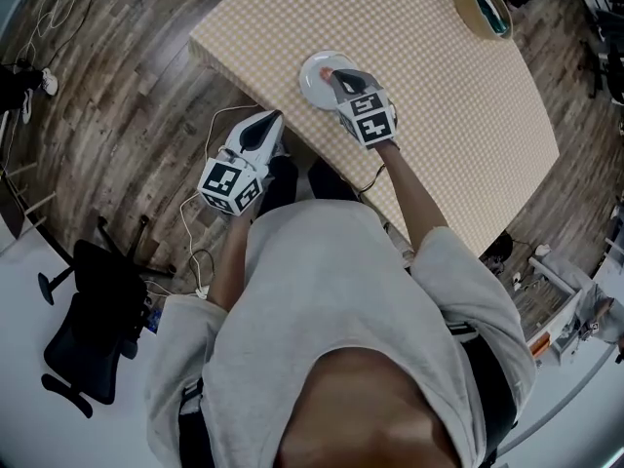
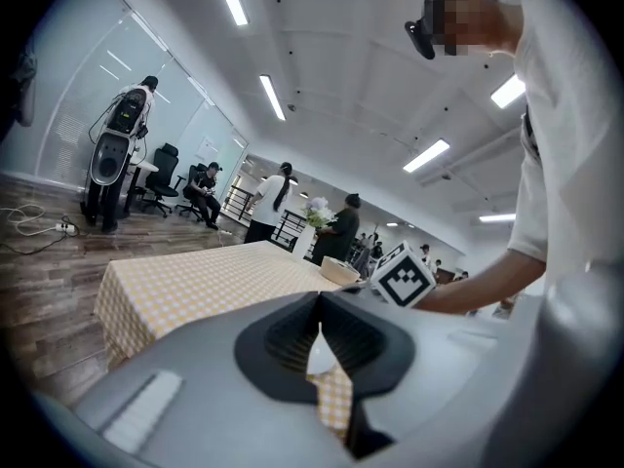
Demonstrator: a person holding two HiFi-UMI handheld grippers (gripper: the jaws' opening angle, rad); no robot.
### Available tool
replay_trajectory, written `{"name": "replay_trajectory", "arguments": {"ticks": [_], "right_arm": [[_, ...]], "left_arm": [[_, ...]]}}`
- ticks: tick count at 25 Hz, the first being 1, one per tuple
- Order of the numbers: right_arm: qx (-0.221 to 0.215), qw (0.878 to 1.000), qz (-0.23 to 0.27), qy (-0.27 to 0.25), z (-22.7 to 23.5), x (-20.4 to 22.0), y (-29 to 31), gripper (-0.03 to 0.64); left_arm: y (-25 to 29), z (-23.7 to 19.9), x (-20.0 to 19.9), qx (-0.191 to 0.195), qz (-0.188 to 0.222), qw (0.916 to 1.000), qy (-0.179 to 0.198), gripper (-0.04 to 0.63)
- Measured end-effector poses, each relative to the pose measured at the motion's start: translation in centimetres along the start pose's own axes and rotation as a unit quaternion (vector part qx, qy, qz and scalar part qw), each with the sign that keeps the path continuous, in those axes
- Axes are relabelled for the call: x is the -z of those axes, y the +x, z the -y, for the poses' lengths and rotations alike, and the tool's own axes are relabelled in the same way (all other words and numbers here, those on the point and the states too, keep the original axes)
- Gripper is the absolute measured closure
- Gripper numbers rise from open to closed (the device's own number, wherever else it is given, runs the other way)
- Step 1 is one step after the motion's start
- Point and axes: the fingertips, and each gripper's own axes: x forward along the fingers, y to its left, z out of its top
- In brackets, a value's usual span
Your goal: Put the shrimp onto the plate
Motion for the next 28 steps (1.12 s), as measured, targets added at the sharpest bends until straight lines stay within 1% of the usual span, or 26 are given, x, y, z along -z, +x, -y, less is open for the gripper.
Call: {"name": "replay_trajectory", "arguments": {"ticks": [5,8,12,15,22,28], "right_arm": [[0.026,0.999,0.034,0.006,-0.3,-2.5,-2.0,0.617],[0.042,0.997,0.063,0.015,-0.8,-4.0,-3.8,0.618],[0.069,0.992,0.101,0.022,-2.2,-5.8,-6.3,0.618],[0.074,0.989,0.13,0.025,-3.8,-6.7,-8.1,0.618],[0.077,0.978,0.189,0.038,-6.7,-6.7,-13.6,0.618],[0.083,0.97,0.226,0.04,-8.2,-4.6,-18.2,0.62]], "left_arm": [[-0.1,0.1,-2.5,0.028,0.015,0.9991,0.028,0.586],[-0.4,0.5,-3.3,0.048,0.019,0.9978,0.041,0.586],[-1.3,0.8,-4.2,0.078,0.022,0.9952,0.054,0.586],[-2.0,1.1,-4.4,0.096,0.018,0.9931,0.065,0.586],[-3.3,3.6,-5.0,0.103,0.029,0.9909,0.081,0.586],[-5.3,7.4,-3.6,0.093,0.033,0.9904,0.097,0.586]]}}
